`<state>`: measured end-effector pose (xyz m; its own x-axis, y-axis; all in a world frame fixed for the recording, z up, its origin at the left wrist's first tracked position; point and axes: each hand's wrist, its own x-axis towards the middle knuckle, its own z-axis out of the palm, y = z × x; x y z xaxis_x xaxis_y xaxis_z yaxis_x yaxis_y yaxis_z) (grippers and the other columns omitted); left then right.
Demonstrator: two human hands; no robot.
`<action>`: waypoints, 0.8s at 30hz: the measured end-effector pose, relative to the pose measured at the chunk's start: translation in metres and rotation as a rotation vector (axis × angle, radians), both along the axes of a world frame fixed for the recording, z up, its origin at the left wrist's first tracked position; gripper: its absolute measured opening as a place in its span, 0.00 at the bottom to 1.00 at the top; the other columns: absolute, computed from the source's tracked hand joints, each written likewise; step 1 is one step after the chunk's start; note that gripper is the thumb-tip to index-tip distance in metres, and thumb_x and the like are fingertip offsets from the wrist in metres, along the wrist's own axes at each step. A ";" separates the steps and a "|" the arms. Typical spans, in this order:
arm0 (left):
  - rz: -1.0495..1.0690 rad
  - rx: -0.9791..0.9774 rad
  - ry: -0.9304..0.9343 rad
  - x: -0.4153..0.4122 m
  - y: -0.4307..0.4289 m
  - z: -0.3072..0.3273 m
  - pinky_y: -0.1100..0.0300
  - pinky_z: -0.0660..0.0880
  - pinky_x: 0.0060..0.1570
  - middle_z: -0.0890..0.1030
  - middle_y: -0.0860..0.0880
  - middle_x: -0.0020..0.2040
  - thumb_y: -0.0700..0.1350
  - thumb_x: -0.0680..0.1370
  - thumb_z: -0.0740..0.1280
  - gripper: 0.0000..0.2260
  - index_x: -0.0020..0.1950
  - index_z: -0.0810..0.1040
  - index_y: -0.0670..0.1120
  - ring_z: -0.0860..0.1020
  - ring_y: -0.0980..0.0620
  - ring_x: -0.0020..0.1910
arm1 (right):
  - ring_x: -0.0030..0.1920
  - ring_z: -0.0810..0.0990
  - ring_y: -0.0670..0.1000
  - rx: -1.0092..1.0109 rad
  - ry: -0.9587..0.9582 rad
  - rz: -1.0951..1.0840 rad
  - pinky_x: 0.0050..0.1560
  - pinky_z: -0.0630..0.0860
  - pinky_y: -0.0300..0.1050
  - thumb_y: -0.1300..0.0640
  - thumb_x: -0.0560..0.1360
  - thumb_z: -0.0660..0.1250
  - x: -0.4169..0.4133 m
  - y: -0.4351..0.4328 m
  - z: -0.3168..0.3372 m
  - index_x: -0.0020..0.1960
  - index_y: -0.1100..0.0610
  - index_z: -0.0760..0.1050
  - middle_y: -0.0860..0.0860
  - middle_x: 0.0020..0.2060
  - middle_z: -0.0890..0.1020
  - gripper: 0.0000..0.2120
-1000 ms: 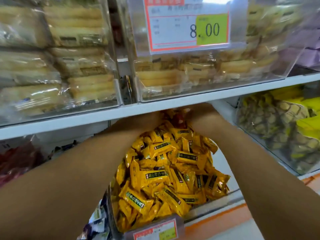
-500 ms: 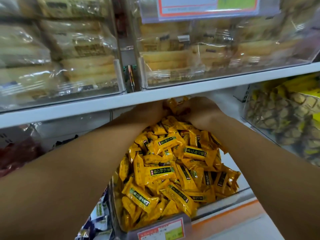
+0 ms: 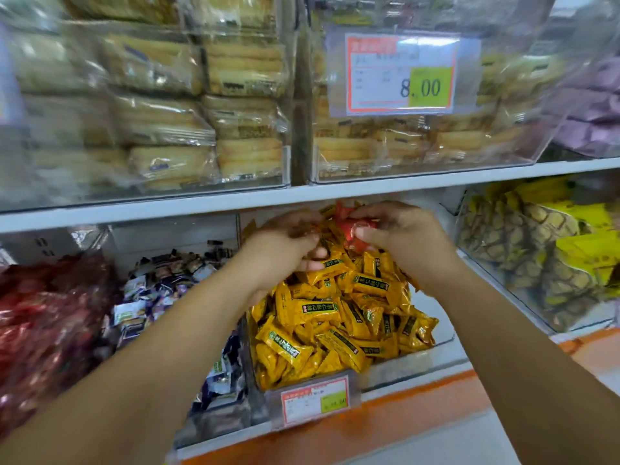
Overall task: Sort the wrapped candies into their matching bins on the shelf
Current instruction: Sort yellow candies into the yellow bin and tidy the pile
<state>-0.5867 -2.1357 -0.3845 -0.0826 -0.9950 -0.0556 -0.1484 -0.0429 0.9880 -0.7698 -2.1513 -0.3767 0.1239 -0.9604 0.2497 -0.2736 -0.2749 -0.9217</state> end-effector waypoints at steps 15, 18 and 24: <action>0.021 0.184 0.510 -0.002 0.059 0.006 0.49 0.80 0.51 0.81 0.40 0.57 0.40 0.77 0.67 0.12 0.60 0.78 0.45 0.82 0.45 0.52 | 0.44 0.82 0.47 -0.015 -0.042 0.171 0.47 0.80 0.45 0.68 0.72 0.70 0.047 0.063 -0.014 0.54 0.41 0.74 0.46 0.49 0.84 0.23; 0.050 0.180 0.482 0.010 0.057 0.001 0.53 0.82 0.45 0.80 0.39 0.56 0.37 0.77 0.67 0.10 0.57 0.80 0.44 0.83 0.46 0.45 | 0.45 0.82 0.45 0.014 0.025 0.200 0.48 0.80 0.45 0.69 0.71 0.71 0.041 0.060 -0.015 0.56 0.41 0.69 0.45 0.57 0.78 0.26; 0.073 0.036 0.344 0.020 0.049 -0.002 0.56 0.81 0.42 0.81 0.43 0.52 0.38 0.77 0.67 0.07 0.51 0.81 0.47 0.83 0.49 0.47 | 0.39 0.84 0.55 0.182 -0.344 0.122 0.44 0.81 0.47 0.45 0.63 0.77 -0.004 0.026 0.007 0.49 0.56 0.79 0.54 0.42 0.83 0.20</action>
<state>-0.5668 -2.0862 -0.3866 -0.0315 -0.9969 -0.0724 0.1972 -0.0772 0.9773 -0.7741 -2.1250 -0.3701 0.1786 -0.9761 0.1239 0.0843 -0.1103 -0.9903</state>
